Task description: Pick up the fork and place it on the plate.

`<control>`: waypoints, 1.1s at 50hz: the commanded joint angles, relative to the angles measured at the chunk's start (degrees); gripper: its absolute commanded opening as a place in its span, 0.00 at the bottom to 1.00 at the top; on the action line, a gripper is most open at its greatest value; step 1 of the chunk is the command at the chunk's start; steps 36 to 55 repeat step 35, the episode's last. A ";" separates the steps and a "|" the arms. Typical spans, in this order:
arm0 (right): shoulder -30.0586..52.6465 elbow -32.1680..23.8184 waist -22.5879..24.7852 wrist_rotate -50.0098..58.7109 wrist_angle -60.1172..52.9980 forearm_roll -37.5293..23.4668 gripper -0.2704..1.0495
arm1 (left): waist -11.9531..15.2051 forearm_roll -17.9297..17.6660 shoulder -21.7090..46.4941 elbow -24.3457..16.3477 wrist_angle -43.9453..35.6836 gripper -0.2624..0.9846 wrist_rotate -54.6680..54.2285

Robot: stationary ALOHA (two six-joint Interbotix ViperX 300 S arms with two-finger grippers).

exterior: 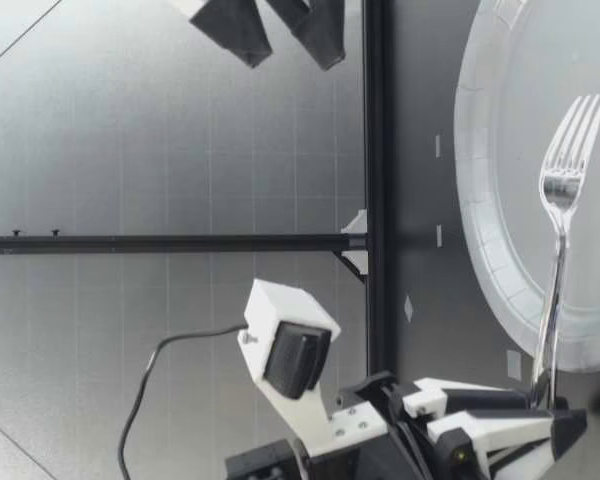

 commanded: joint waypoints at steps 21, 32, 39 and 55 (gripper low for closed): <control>0.18 -2.02 0.44 0.00 -1.49 0.09 0.70 | 0.00 -0.53 0.26 -1.32 3.96 0.77 -0.09; 0.18 -1.85 0.44 0.00 -1.49 0.18 0.70 | 0.00 -0.35 -0.79 -2.02 3.69 0.76 0.26; 0.18 -1.58 0.44 -0.09 -1.49 0.18 0.70 | 0.00 -0.18 -2.29 -2.20 3.69 0.76 0.70; 0.18 -1.58 0.44 -0.09 -1.49 0.18 0.70 | 0.00 -0.18 -2.29 -2.20 3.69 0.76 0.70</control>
